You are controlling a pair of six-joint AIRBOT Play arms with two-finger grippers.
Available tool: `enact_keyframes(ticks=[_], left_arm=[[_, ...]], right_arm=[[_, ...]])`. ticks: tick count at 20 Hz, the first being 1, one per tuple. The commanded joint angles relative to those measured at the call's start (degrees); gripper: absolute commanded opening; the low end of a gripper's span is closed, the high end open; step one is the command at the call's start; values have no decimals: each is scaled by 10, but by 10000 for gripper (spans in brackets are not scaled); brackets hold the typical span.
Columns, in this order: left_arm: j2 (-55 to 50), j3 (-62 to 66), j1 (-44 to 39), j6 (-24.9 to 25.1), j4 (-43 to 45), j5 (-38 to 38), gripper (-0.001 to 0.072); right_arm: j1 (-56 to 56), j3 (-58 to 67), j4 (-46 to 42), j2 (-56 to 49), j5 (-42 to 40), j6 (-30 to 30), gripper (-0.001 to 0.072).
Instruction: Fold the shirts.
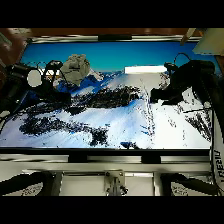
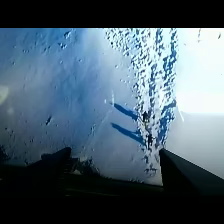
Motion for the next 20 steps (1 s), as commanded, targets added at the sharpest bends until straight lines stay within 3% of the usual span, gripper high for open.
enact_keyframes(ticks=[1, 14, 20], left_arm=[[0, 1, 0, 0, 0, 0, 720], [0, 1, 0, 0, 0, 0, 720], [-2, 0, 0, -1, 0, 30, 720]], right_arm=[[1, 0, 0, 0, 0, 0, 659], [1, 0, 0, 0, 0, 1, 659], [1, 0, 3, 0, 84, 9, 659]])
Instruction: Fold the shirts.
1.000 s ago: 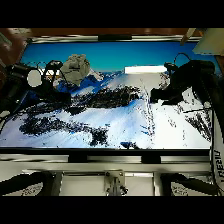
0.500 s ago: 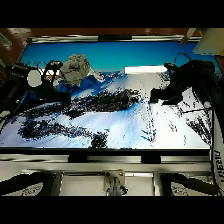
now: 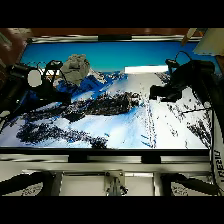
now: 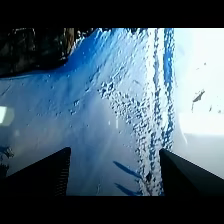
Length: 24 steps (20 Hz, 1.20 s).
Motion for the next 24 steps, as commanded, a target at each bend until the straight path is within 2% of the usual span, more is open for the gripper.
enact_keyframes(ticks=[1, 3, 7, 9, 13, 17, 21, 24], left_arm=[[-1, 0, 0, -3, -7, 28, 720], [-3, 0, 0, -13, -30, 35, 720], [-45, 16, 13, -22, -30, 155, 720], [-109, 66, 45, -32, -30, 190, 720], [-267, 231, 104, -24, -30, 202, 720], [-376, 337, 125, -23, -30, 253, 720], [-429, 348, 125, -24, -30, 335, 720], [-456, 348, 133, -23, -30, 339, 720]], right_arm=[[1, 1, 2, 0, 30, 2, 659], [1, 1, -1, 0, 34, 2, 659], [1, 1, 5, 0, 71, 2, 659], [1, 1, 20, 0, 68, 2, 659], [1, 1, 35, 0, 52, 2, 659], [1, 1, 61, 0, 42, 3, 659], [1, 1, 124, 0, 37, 2, 659], [1, 1, 124, 0, 18, 2, 659]])
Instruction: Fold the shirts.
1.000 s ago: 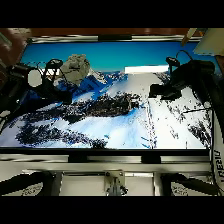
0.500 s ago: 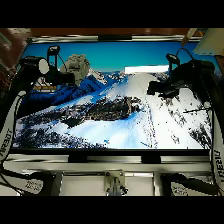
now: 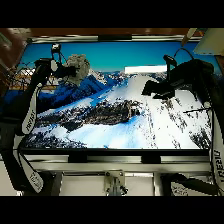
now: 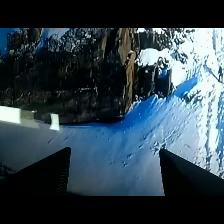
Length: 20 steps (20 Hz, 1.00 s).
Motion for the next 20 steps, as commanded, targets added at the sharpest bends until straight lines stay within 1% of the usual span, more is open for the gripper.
enact_keyframes(ticks=[1, 4, 5, 6, 7, 8, 9, 12, 13, 15, 16, 18, 20], left_arm=[[-37, 9, 8, 1, 2, 30, 720], [-45, 9, 9, -2, 2, 39, 713], [-45, 9, 9, -2, -1, 40, 582], [-46, 9, 9, -3, -2, 39, 369], [-46, 9, 9, -6, -7, 38, 253], [-45, 9, 9, -18, -13, 33, 111], [-38, 10, 9, -18, -26, 22, 31], [23, 11, 2, -5, -32, 19, 30], [62, 11, -3, 7, -30, 20, 30], [159, 11, -20, 38, -30, 7, 29], [217, 11, -33, 57, -30, -6, 30], [329, 11, -70, 76, -30, -44, 30], [428, 4, -118, 77, -30, -95, 29]], right_arm=[[0, 1, 19, 0, -22, 0, 659], [0, 1, 19, 0, -31, 0, 659], [0, 1, 19, 0, -29, 0, 659], [0, 1, 18, 0, -26, 0, 659], [0, 1, 18, 0, -24, 0, 659], [0, 1, 18, 0, -24, 0, 659], [0, 1, 17, 0, -14, -4, 659], [0, 1, 17, 0, 23, -17, 659], [0, 7, 12, 0, 21, -29, 659], [0, 37, 2, 3, -10, -56, 659], [0, 63, -20, 9, -30, -63, 659], [0, 119, -84, 36, -70, -63, 659], [0, 165, -149, 79, -103, -63, 659]])
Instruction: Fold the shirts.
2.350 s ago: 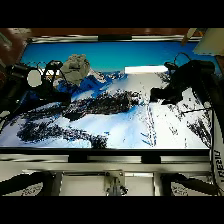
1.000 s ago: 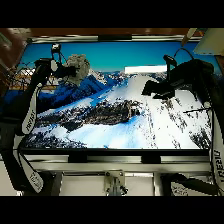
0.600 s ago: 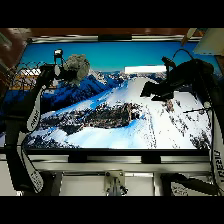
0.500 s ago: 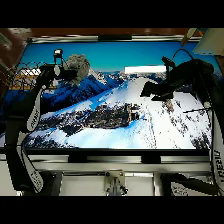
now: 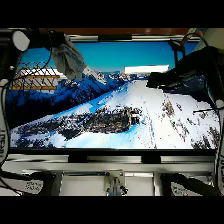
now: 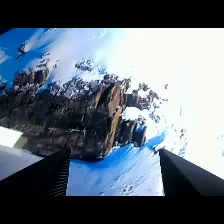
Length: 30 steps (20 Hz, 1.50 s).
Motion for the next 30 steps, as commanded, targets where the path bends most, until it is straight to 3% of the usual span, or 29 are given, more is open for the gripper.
enact_keyframes(ticks=[1, 3, 6, 8, 10, 11, 12, 13, 15, 18, 19, 23, 26, 30], left_arm=[[175, -15, -78, 17, -1, -93, 30], [243, -59, -139, -13, -1, -145, 30], [308, -199, -237, -72, -1, -148, 30], [315, -310, -300, -125, -1, -115, 30], [301, -416, -361, -177, -2, -33, 41], [287, -455, -386, -194, -2, 7, 287], [273, -475, -401, -219, -2, 21, 663], [256, -476, -402, -242, -2, 1, 720], [247, -463, -378, -206, 9, -95, 720], [266, -463, -309, -157, 118, -291, 720], [280, -474, -278, -152, 130, -316, 720], [348, -621, -190, -149, 3, -264, 720], [361, -753, -179, -148, -94, -176, 720], [348, -821, -184, -149, -172, -50, 720]], right_arm=[[0, 76, -122, 68, -64, -10, 659], [0, 85, -176, 130, -82, -9, 659], [0, 85, -197, 205, -127, -9, 659], [0, 85, -194, 232, -169, -9, 659], [0, 83, -195, 238, -197, -9, 659], [0, 80, -193, 236, -204, -9, 659], [0, 68, -186, 236, -200, -9, 659], [0, 50, -179, 236, -194, -9, 659], [0, -4, -173, 236, -173, -9, 659], [0, -123, -136, 226, -157, -36, 659], [0, -166, -104, 217, -153, -42, 659], [0, -317, 30, 167, -107, -70, 659], [0, -368, 36, 115, -86, -87, 659], [0, -392, 48, 45, -60, -88, 659]])
